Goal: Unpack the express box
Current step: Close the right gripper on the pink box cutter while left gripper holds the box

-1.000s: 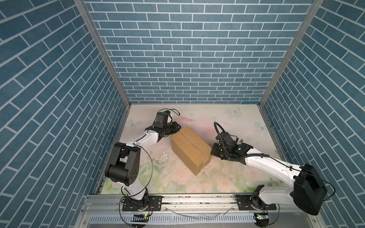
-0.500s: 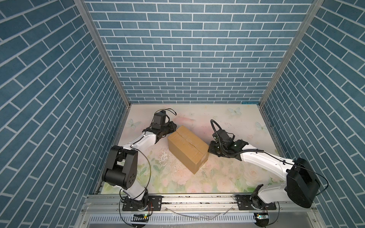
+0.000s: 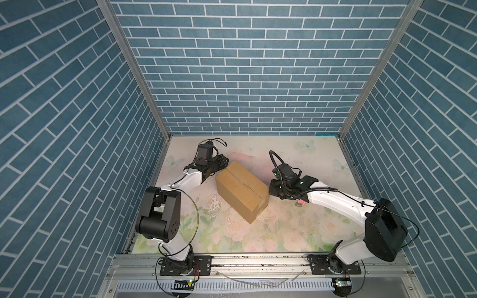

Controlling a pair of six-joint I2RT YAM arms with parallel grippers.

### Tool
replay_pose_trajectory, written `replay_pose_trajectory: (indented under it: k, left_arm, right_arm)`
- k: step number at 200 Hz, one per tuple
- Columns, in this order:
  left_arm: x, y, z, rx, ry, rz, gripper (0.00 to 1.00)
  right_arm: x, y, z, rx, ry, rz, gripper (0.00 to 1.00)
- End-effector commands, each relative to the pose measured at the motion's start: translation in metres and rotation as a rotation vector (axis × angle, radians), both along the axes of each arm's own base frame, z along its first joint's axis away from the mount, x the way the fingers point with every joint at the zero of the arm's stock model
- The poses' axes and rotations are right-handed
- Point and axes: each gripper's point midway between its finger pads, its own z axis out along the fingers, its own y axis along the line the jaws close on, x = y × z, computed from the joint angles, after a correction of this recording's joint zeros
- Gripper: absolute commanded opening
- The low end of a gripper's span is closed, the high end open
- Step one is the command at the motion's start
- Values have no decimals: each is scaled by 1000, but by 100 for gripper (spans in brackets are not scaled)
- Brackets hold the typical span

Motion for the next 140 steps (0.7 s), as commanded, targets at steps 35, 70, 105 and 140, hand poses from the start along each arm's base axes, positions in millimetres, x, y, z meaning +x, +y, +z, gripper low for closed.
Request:
replay_pose_trajectory:
  k: [35,70,105,140]
  left_arm:
    - [-11,40,26,5,-4,30,40]
    - [-16,58,43,-1,-23,50,49]
    - [-29,54,59,2,-29,24,57]
    - [-51,52,75,55,-43,4,65]
  right_arm:
    - [-7,-64,50,-183,-93,-78,43]
    - [-23,-116,56,-253,-82,-188,62]
    - [-33,-158,42,-315,0,-300,74]
    - [-28,-183,22,-335,62,-388,78]
